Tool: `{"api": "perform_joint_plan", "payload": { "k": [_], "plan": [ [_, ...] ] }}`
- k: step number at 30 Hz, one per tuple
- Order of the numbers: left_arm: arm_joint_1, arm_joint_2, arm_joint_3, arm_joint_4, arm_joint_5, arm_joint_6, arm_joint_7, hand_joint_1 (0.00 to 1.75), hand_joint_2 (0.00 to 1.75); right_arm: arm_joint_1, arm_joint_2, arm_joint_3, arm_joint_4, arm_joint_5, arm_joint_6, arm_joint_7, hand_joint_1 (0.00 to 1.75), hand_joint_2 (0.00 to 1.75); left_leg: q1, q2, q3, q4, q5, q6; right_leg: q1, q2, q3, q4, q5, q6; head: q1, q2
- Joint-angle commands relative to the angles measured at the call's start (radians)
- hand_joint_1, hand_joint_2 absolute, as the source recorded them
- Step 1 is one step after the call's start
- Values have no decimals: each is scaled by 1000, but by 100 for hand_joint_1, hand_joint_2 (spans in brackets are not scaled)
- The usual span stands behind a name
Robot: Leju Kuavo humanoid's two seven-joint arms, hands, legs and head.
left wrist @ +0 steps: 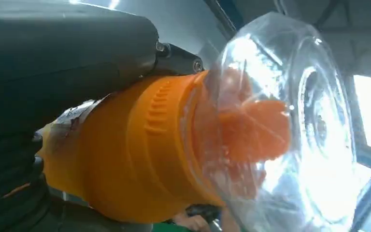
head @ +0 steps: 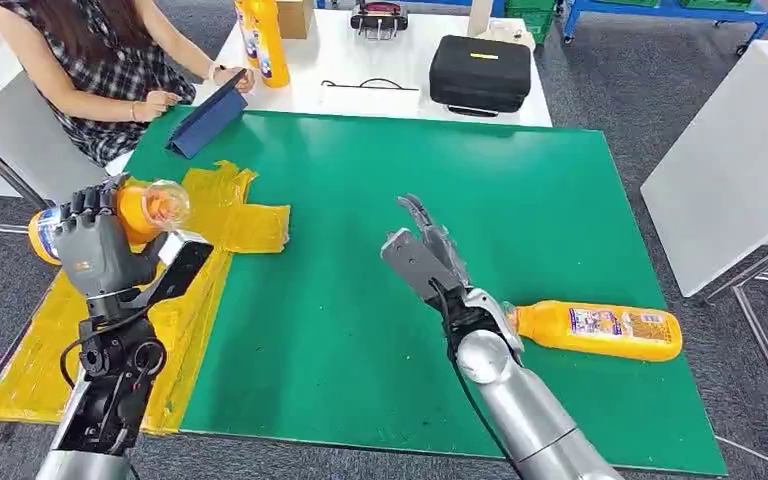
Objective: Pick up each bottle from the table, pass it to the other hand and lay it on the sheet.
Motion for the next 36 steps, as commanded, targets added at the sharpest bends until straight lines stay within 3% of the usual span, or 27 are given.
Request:
{"api": "perform_joint_plan", "payload": {
  "k": [1, 6, 11, 20, 21, 22, 23, 24, 32, 36],
  "plan": [
    [-62, 61, -197, 473, -114, 27, 132, 175, 175, 56, -191, -9, -142, -20, 47, -36, 0, 0, -1, -8, 10, -5, -1, -2, -1, -9, 13, -5, -3, -1, 0, 0],
    [-81, 61, -275, 619, -71, 5, 109, 175, 175, 114, -279, -49, -179, -28, 55, -52, 0, 0, -1, -9, 9, -3, -2, -2, -1, -9, 13, -5, -4, -1, 0, 0],
    [-86, 68, -294, 628, -66, -19, 108, 175, 175, 118, -284, -43, -185, -13, 54, -48, 0, 0, -2, -3, 2, 0, -1, -1, -2, -4, 4, -1, -2, -1, 1, 0],
    [-100, 75, -342, 696, -2, -75, 87, 175, 175, 217, -394, -114, -284, 66, 44, -42, 0, 0, -1, -5, 4, 0, -3, -2, -1, -6, 7, -2, -3, -1, 0, 0],
    [-105, 76, -346, 697, -6, -71, 94, 30, 0, 218, -409, -117, -289, 75, 44, -41, 0, 0, -1, -3, 1, 0, -1, -1, -1, -4, 3, -1, -2, 0, 0, 0],
    [-110, 73, -338, 703, -2, -65, 121, 0, 0, 225, -434, -122, -302, 90, 47, -32, 0, 0, -1, -3, 3, 0, -3, -1, -1, -4, 6, -1, -3, -1, 0, 0],
    [-111, 77, -347, 701, -9, -59, 121, 0, 0, 246, -455, -134, -322, 93, 47, -28, 0, 0, -1, -2, 4, 1, -4, -2, -1, -3, 7, -1, -3, -1, 0, 0],
    [-108, 79, -343, 694, 1, -50, 122, 0, 0, 262, -471, -143, -335, 105, 47, -26, 0, 175, -2, -4, 2, 0, -2, -1, -2, -5, 5, -1, -2, 0, 0, 0],
    [-53, 85, -285, 568, 198, -56, 6, 0, 0, 381, -599, -214, -408, 138, 126, 45, 0, 175, -1, -5, 4, 1, -4, -2, -1, -4, 7, -1, -3, -1, 0, 0],
    [-44, 88, -289, 550, 202, -63, 12, 0, 0, 394, -602, -231, -415, 136, 132, 36, 0, 175, -2, -8, 3, 0, -4, -2, -2, -7, 7, -1, -4, -1, 0, 0]
  ]
}}
